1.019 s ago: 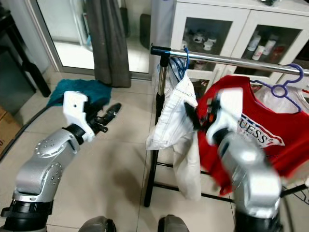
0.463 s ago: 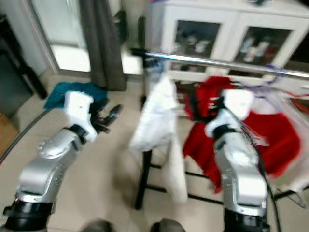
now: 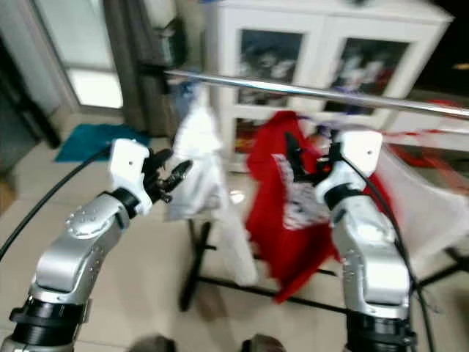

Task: Hang hanger

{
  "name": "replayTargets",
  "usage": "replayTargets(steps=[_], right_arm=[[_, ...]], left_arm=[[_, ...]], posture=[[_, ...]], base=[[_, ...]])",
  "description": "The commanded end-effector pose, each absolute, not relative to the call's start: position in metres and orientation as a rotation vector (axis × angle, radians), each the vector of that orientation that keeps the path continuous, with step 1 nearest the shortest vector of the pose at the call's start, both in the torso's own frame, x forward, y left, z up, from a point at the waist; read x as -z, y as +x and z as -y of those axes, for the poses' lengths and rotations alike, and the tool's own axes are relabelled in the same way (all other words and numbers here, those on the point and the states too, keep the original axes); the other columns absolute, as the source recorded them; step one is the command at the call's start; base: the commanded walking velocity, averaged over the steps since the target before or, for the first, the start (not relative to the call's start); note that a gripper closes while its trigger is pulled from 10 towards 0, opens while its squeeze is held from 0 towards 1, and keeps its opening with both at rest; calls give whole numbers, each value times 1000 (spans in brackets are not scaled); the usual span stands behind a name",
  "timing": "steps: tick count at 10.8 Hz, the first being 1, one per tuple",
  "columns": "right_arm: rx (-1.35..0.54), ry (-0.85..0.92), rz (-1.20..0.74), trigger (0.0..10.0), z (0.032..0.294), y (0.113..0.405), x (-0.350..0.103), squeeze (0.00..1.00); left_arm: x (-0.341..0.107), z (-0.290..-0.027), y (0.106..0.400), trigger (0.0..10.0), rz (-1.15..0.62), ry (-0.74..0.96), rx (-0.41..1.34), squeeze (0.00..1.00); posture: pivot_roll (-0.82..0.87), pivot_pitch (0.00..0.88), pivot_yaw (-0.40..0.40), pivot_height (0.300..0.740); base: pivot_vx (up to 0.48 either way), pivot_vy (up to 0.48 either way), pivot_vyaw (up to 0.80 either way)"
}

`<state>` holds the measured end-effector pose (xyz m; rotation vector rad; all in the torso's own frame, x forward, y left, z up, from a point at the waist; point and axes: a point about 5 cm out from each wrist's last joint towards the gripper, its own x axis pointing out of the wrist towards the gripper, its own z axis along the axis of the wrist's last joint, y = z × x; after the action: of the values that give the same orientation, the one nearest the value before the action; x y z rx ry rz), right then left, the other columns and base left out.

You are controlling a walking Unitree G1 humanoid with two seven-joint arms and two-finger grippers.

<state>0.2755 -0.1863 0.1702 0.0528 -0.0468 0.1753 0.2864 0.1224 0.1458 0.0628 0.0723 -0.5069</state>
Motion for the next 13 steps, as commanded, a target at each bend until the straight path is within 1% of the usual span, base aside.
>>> replayTargets(steps=[1,2,3,5,8,10,11,12,13], right_arm=[[-212,46,22,10000,180,278,-169,1000],[-235,30,3,10000,179,279,-168,1000],[-271,17,-26,10000,178,281,-167,1000],[-279,-10,-83,10000,180,290,-166,1000],[-267,-78,-152,10000,183,328,-172,1000],[-246,-135,-194,10000,190,356,-175,1000],[-241,-135,-209,10000,193,368,-178,776],[-268,-132,-232,10000,191,379,-178,0],[-278,-133,-256,10000,188,387,-177,0]], left_arm=[[-147,-129,288,10000,-71,80,491,0],[-147,-129,289,10000,-74,79,501,0],[-148,-126,288,10000,-62,93,554,0],[-149,-121,285,10000,-62,90,638,0],[-146,-114,281,10000,-105,103,773,0],[-146,-113,279,10000,-124,124,850,0],[-146,-112,278,10000,-128,131,874,0],[-146,-112,279,10000,-131,131,885,0],[-146,-110,279,10000,-131,127,908,0]], posture=[[-91,0,9,740],[-89,0,9,740],[-89,0,10,740],[-92,0,18,740],[-96,0,34,740],[-93,0,33,740],[-89,0,32,740],[-89,0,31,740],[-87,0,28,740]], base=[[0,-412,0],[0,0,0],[0,0,0],[0,0,0],[0,0,0],[0,0,0],[0,0,0],[0,0,0],[0,0,0]])
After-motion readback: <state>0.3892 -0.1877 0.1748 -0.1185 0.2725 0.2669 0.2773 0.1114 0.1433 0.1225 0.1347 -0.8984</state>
